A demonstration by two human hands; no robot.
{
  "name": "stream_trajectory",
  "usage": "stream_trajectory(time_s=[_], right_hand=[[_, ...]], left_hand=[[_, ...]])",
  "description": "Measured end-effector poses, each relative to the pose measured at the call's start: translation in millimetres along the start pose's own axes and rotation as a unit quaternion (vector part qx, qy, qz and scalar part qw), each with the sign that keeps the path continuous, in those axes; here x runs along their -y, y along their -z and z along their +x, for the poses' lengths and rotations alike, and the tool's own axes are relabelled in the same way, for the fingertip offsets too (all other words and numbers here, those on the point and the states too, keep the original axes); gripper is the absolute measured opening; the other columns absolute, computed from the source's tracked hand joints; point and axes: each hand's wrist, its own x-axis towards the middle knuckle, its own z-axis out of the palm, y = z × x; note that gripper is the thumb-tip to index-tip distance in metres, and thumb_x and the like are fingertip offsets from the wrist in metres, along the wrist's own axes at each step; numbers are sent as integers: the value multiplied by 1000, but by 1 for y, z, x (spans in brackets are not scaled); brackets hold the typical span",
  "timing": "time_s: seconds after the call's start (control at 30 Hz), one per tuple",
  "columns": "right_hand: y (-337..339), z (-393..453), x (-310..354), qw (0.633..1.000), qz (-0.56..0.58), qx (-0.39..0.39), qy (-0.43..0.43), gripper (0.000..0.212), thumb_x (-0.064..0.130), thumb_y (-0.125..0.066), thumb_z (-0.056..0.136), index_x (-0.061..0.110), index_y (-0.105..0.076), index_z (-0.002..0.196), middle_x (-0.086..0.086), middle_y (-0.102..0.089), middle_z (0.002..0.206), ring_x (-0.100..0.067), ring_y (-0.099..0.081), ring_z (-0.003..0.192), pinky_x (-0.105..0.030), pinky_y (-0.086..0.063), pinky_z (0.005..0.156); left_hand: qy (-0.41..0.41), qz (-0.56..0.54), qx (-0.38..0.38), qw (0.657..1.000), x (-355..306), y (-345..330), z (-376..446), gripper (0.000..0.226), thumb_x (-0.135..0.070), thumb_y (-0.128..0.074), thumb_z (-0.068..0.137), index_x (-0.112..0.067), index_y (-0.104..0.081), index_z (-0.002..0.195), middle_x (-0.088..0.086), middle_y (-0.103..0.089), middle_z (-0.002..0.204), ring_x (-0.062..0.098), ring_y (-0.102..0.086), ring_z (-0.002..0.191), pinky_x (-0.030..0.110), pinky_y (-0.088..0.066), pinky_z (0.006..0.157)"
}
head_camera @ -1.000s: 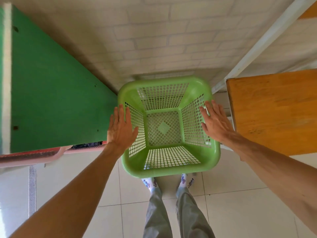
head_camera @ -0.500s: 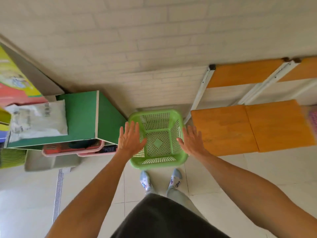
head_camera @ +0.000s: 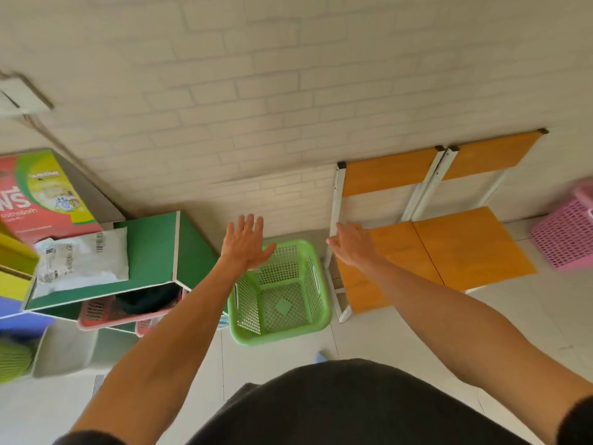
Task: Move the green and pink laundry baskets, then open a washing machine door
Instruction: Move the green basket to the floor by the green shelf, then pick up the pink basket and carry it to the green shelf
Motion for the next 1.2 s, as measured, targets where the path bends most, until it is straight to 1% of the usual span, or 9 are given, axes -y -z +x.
stream_trajectory(time_s=[0.2,0.3,0.4,0.53,0.67,0.8,0.9,0.97,1.2], right_hand=[[20,-47,-27,998,-15,-46,-36,63,57,-33,99,11,-40,142,-15,-48,141,-39,-37,136,-54,-38,106],[21,-78,-45,997,-2,-59,-57,64,57,-34,99,11,-39,145,-16,-49,141,-39,-42,134,-53,-40,106],[17,-117,-70,994,17,-73,-82,61,56,-38,98,12,-43,141,-15,-53,138,-35,-48,129,-50,-42,104],[12,-171,-115,983,50,-78,-160,64,54,-40,99,11,-35,146,-16,-49,141,-39,-48,127,-51,-44,101],[6,-214,-159,968,43,-87,-232,66,55,-39,99,10,-34,147,-17,-49,139,-40,-48,123,-50,-46,97],[5,-252,-213,954,45,-96,-280,65,58,-36,98,11,-38,142,-16,-51,136,-39,-47,125,-50,-44,96],[10,-281,-264,943,50,-94,-316,65,58,-34,98,11,-37,144,-17,-46,143,-38,-42,131,-52,-41,100],[14,-302,-304,937,50,-87,-335,66,58,-33,99,12,-35,146,-17,-43,147,-38,-40,133,-52,-39,103],[38,-366,-472,919,32,-87,-382,65,58,-29,99,12,-36,144,-18,-47,142,-37,-44,128,-49,-40,101]], left_hand=[[-41,11,-30,999,-27,27,-14,87,-67,-27,96,-9,-10,158,18,-14,165,38,-12,152,55,-15,123],[-65,8,-27,998,-47,33,-24,86,-66,-28,97,-9,-9,159,18,-12,166,38,-11,152,55,-14,123],[-95,5,-24,995,-73,34,-32,85,-66,-31,97,-9,-13,158,18,-15,165,38,-18,151,54,-21,121],[-121,-12,-41,992,-116,40,-38,84,-67,-32,96,-10,-18,156,18,-23,162,37,-31,144,53,-33,114],[-157,10,-55,986,-167,51,-38,84,-69,-29,94,-10,-21,155,17,-27,161,36,-33,142,52,-33,114],[-197,30,-54,978,-234,63,-36,84,-70,-32,94,-11,-24,154,15,-29,159,36,-32,143,53,-29,114],[-227,34,-57,972,-298,71,-31,84,-72,-31,93,-12,-25,153,14,-32,158,36,-33,142,53,-30,114],[-247,29,-61,967,-349,78,-27,85,-73,-32,93,-12,-27,153,13,-34,157,36,-34,141,53,-30,113],[-293,0,-77,953,-545,100,-19,81,-74,-32,91,-13,-38,143,12,-48,142,34,-47,128,51,-40,104]])
